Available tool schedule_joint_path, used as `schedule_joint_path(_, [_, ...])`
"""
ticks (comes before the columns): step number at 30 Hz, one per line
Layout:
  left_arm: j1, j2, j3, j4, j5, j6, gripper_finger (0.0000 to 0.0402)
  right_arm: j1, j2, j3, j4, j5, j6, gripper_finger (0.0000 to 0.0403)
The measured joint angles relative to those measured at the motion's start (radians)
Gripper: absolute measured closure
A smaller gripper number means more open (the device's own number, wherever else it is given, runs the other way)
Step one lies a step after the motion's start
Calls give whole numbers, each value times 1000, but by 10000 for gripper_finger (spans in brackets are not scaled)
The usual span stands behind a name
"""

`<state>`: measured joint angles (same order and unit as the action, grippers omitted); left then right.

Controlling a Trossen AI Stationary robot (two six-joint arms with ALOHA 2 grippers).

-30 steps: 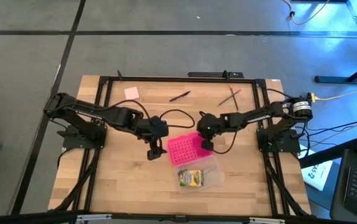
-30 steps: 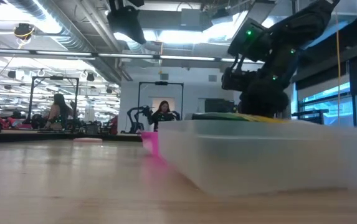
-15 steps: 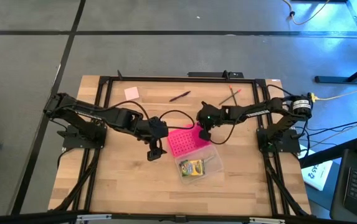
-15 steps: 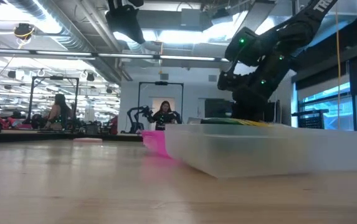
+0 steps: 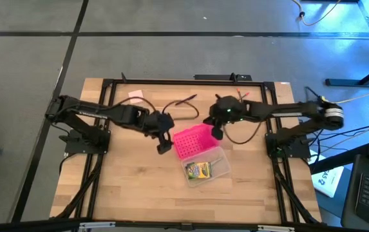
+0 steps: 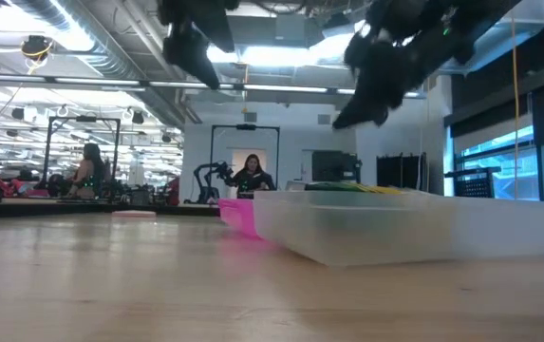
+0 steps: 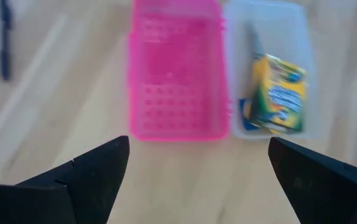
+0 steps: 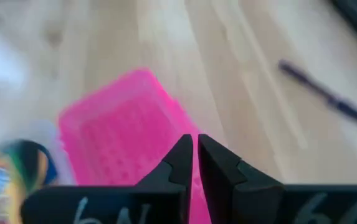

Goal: Pack school essentials
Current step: Put the purple pen into the pink box

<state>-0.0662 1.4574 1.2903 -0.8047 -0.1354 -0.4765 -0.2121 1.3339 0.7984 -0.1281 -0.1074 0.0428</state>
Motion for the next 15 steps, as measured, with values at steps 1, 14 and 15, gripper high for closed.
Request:
schedule_joint_path(1, [24, 0, 0, -2, 1, 13, 24, 1, -34, 3, -17, 0, 1, 373])
schedule_joint_path(14, [411, 30, -1, -11, 54, 192, 24, 47, -252, 3, -68, -46, -48, 373])
schedule_joint_path(15, [441, 30, -1, -7, 57, 192, 24, 47, -254, 3, -74, -45, -44, 373])
